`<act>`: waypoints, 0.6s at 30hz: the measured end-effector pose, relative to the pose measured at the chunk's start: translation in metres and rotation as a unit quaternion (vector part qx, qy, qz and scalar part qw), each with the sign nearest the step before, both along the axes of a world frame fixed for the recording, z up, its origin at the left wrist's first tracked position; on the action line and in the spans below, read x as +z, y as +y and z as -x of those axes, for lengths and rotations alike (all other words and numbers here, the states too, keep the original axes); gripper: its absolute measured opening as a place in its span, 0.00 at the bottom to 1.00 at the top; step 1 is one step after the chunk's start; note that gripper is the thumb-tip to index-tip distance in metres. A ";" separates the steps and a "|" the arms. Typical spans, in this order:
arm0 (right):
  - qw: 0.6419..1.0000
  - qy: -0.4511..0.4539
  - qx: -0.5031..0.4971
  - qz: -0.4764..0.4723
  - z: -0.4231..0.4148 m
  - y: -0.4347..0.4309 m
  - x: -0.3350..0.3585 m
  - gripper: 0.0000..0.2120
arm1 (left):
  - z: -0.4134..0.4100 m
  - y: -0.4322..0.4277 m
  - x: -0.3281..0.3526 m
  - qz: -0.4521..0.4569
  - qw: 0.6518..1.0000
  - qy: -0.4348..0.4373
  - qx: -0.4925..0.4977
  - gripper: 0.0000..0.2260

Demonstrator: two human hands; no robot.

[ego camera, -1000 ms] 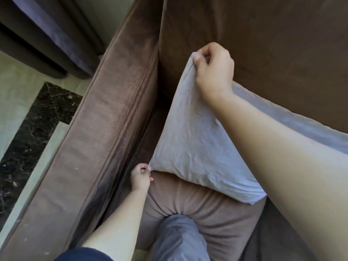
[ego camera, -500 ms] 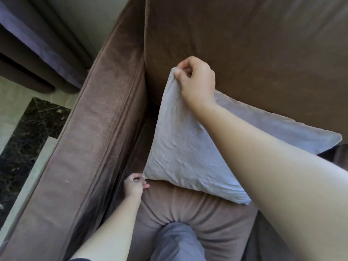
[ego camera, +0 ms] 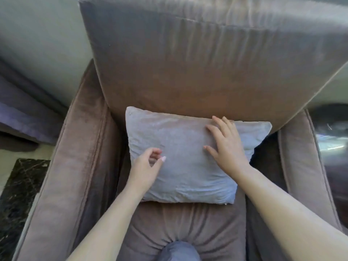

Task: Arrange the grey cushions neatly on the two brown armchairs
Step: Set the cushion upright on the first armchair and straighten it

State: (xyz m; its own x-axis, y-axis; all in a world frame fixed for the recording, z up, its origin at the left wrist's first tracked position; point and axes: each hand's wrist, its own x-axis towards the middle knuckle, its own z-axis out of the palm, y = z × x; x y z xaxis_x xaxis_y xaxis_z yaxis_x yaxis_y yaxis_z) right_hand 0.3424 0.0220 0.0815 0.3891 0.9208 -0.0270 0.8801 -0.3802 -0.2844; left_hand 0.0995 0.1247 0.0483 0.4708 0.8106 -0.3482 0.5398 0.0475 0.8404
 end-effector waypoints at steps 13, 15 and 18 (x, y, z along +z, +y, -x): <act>0.763 0.396 -0.508 -0.045 0.018 -0.192 -0.154 0.20 | -0.249 -0.041 0.036 -0.301 0.873 -0.008 -0.385 0.16; 0.663 0.464 -0.584 -0.059 0.024 -0.202 -0.179 0.17 | -0.270 -0.049 0.035 -0.311 0.863 -0.011 -0.398 0.19; 0.520 0.542 -0.651 -0.111 0.032 -0.208 -0.206 0.12 | -0.294 -0.059 0.032 -0.313 0.862 0.017 -0.398 0.24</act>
